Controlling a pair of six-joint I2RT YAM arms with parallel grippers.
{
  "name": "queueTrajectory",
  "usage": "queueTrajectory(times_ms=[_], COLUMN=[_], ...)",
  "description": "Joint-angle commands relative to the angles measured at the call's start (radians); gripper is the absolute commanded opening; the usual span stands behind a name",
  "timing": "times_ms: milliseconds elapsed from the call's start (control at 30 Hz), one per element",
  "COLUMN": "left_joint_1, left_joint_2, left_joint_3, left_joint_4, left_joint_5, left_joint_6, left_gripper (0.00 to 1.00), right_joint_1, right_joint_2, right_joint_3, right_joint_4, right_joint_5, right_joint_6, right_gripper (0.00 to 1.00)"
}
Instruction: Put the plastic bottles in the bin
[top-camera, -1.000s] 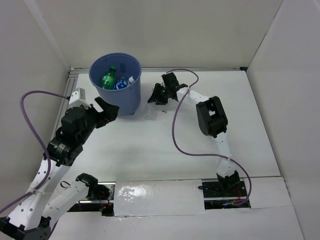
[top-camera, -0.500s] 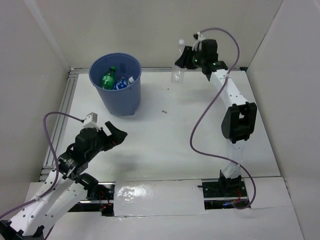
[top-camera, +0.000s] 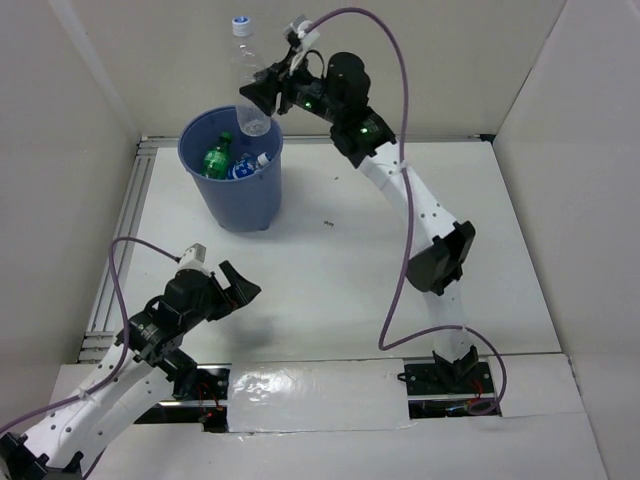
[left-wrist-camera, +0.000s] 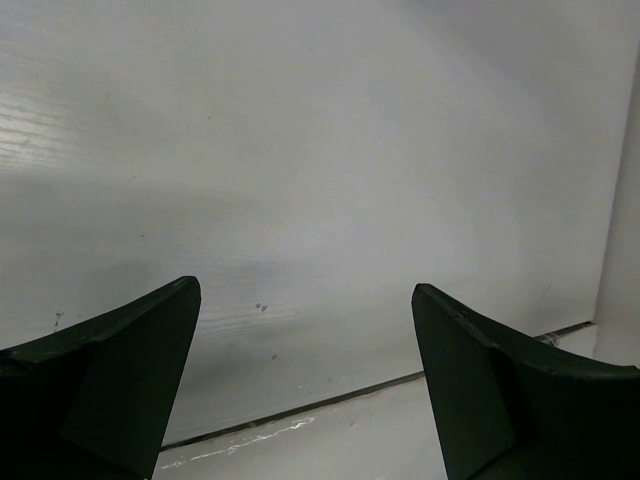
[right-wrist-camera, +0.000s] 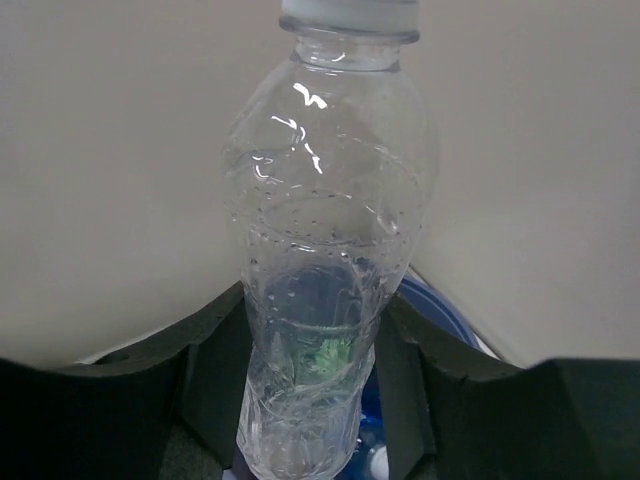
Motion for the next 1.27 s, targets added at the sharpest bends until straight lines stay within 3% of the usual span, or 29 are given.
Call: queueTrajectory(times_ms=[0,33,167,200,233,500,667,867,1000,1133,1233], left_joint_1=[-0.012,-0.012,-0.012,-0.012,-0.012,-0.012,-0.012,-0.012,-0.012,-0.023,-0.023], left_joint_2=[-0.037,-0.037,-0.037,-0.037,-0.037,-0.037,-0.006,0.003,0.043,0.113,0.164], left_joint_3=[-0.002,-0.002,0.017,0.017,0.017,0.017,0.026,0.008,0.008,0.052,0.1], left_joint_4=[0.014,0.001,-0.009,-0.009,-0.009,0.055,0.138,0.314,0.397,0.42,0.431], left_joint_5=[0.012,0.012,0.012,0.012,0.012,0.021,0.084,0.167,0.203,0.214,0.214], left_joint_6=[-0.014,-0.003,0.017,0.017,0.026,0.055,0.124,0.202,0.222,0.268,0.294], left_gripper=[1.0,1.0,1.0,1.0,1.0,1.0,1.0,1.0,1.0,1.0,1.0], right_joint_1=[0.034,0.043,0.054,0.054,0.054,0.035,-0.049,-0.231,-0.253,-0.327,-0.37], right_joint_2=[0.095,0.104,0.148,0.161,0.161,0.036,-0.136,-0.464,-0.707,-0.958,-1.112], right_joint_3=[0.024,0.011,0.036,0.037,0.037,0.046,-0.035,-0.519,-0.832,-1.168,-1.299], right_joint_4=[0.027,0.027,0.038,0.028,0.028,-0.051,-0.296,-0.488,-0.489,-0.461,-0.475], right_joint_5=[0.107,0.122,0.153,0.153,0.162,0.204,0.344,0.44,0.592,0.592,0.595], right_joint_6=[-0.091,-0.107,-0.13,-0.13,-0.139,-0.151,-0.173,-0.186,-0.196,-0.196,-0.196], right_gripper=[0.53,0.53,0.71,0.91,1.0,1.0,1.0,1.0,1.0,1.0,1.0])
